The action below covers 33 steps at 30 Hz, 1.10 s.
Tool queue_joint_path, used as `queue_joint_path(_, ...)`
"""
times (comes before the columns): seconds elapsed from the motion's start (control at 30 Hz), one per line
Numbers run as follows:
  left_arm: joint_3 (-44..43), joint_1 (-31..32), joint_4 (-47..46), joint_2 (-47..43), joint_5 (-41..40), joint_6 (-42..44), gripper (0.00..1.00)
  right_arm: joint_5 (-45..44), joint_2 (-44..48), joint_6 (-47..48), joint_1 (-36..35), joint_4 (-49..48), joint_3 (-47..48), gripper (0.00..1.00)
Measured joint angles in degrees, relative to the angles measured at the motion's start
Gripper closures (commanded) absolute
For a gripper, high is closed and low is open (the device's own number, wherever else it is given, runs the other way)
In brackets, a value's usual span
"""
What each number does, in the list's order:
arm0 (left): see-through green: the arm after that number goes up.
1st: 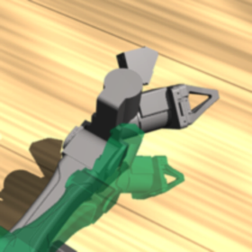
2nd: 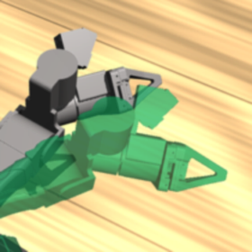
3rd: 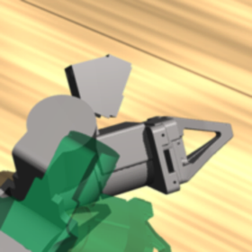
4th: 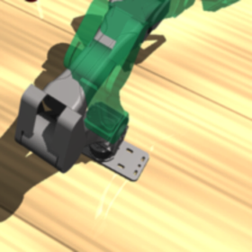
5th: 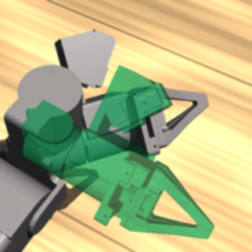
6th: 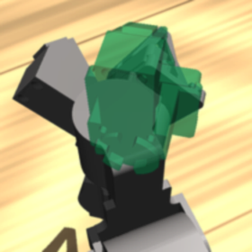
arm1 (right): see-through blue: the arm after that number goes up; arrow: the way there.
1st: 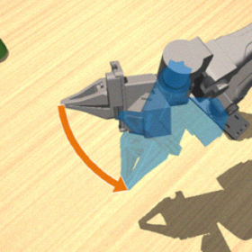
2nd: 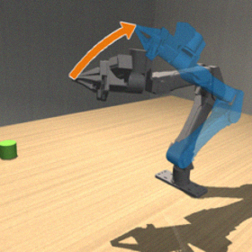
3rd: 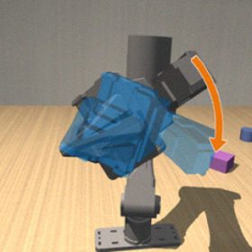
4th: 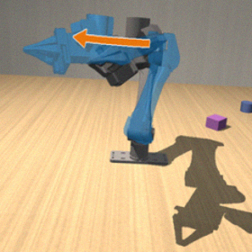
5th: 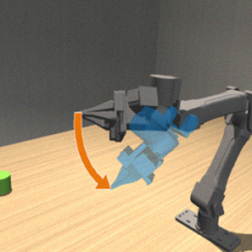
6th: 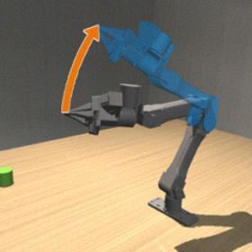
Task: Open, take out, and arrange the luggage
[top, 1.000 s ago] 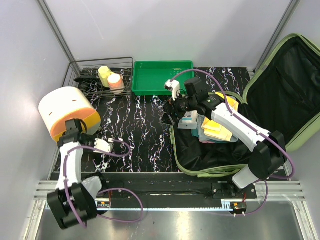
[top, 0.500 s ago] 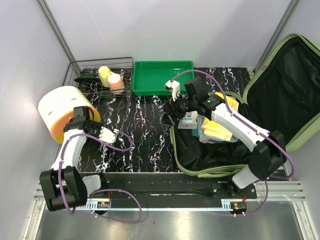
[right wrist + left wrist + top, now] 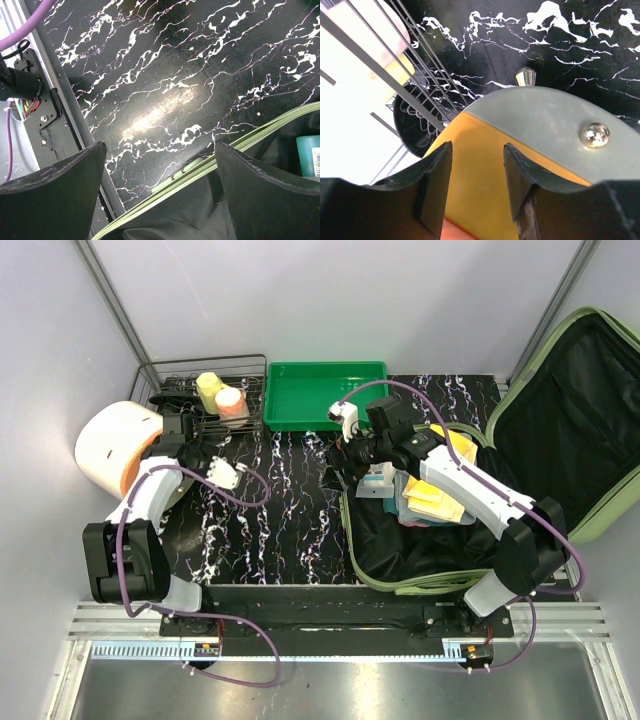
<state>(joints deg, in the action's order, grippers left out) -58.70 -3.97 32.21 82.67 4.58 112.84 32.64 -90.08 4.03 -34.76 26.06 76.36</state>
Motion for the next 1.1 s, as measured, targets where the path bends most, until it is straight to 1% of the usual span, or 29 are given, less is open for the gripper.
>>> queue_joint_path(0.07, -1.99, 0.79, 3.04, -0.28, -0.74, 0.17, 0.42, -0.02, 0.0, 0.02, 0.0, -0.02, 0.02, 0.0)
queue_joint_path(0.17, -3.61, 1.86, 9.49, -1.44, -2.67, 0.33, 0.39, 0.0, 0.0, 0.02, 0.0, -0.02, 0.02, 0.0)
queue_joint_path(0.27, -3.48, 3.08, 16.28, -3.04, -6.71, 0.52, 0.39, 0.0, 0.0, 0.02, 0.0, -0.02, 0.02, 0.0)
queue_joint_path(0.37, -1.22, 3.61, 18.34, -4.22, -10.19, 0.72, 0.42, 0.02, 0.0, 0.02, 0.0, -0.02, 0.02, 0.0)
queue_joint_path(0.43, 0.48, 3.67, 18.88, -4.42, -11.76, 0.74, 0.46, 0.02, 0.0, 0.02, 0.0, -0.02, 0.02, 0.0)
queue_joint_path(0.53, 2.05, 3.67, 18.69, -4.31, -13.11, 0.79, 0.5, 0.07, 0.0, 0.02, 0.0, -0.02, 0.02, 0.0)
queue_joint_path(0.67, 2.12, 3.67, 17.11, -2.54, -13.99, 0.83, 0.52, 0.5, 0.0, 0.02, 0.0, -0.02, 0.02, 0.0)
queue_joint_path(0.93, 1.42, 3.67, 16.02, 4.94, -16.7, 0.92, 0.52, 0.87, 0.0, 0.22, 0.0, 0.0, 0.0, 0.0)
queue_joint_path(1.03, 1.42, 3.67, 15.5, 6.21, -17.75, 0.94, 0.53, 0.85, 0.0, 0.24, 0.0, 0.0, -0.04, 0.0)
queue_joint_path(1.1, 1.42, 3.67, 14.86, 6.84, -18.64, 0.92, 0.57, 0.85, 0.0, 0.28, 0.0, 0.04, -0.11, 0.0)
